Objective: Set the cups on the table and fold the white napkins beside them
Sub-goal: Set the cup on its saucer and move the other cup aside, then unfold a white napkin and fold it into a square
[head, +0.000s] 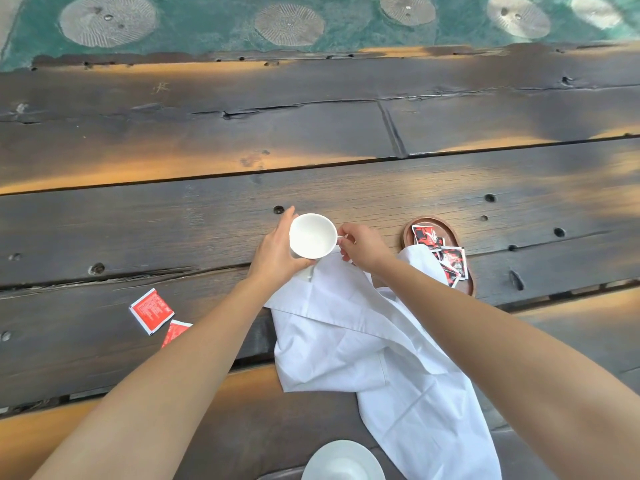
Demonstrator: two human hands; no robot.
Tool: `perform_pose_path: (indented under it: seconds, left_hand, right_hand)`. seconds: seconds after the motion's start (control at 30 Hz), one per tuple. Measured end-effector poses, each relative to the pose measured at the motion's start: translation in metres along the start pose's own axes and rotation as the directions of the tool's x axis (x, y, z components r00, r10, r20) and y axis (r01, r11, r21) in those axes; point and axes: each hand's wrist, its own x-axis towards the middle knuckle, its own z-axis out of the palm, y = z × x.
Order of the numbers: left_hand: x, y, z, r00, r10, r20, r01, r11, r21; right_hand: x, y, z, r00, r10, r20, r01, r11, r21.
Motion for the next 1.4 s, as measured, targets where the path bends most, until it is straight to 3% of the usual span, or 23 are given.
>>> perform_pose_path:
  seconds: [0.53, 0.97, 1.13, 1.27, 1.4]
  left_hand:
    - [-0.015, 0.001, 0.007, 1.0, 0.012, 0.018, -0.013, 1.0, 0.029]
    - [-0.018, 0.005, 0.001, 0.992, 0.029, 0.121, -0.037, 0.997, 0.068]
    - [-0.046, -0.001, -0.008, 0.999, 0.0, -0.036, -0.001, 1.0, -0.018]
    - [-0.092, -0.016, -0.006, 0.986, 0.055, -0.155, -0.065, 0.996, -0.06]
    - [-0.135, -0.017, 0.005, 0.989, 0.11, -0.095, -0.112, 0.994, -0.018]
  right_hand:
    - [-0.015, 0.006, -0.001, 0.998, 0.034, 0.054, -0.034, 0.999, 0.009]
    - [-0.024, 0.008, -0.002, 0.997, -0.079, -0.003, 0.078, 0.992, -0.097]
    - [-0.048, 0.01, -0.012, 0.986, -0.115, -0.123, 0.1, 0.988, -0.121]
    - [-0.08, 0.015, -0.02, 0.98, -0.137, -0.145, 0.114, 0.981, -0.155]
    - [-0.122, 0.025, -0.018, 0.983, -0.14, -0.119, 0.116, 0.975, -0.187]
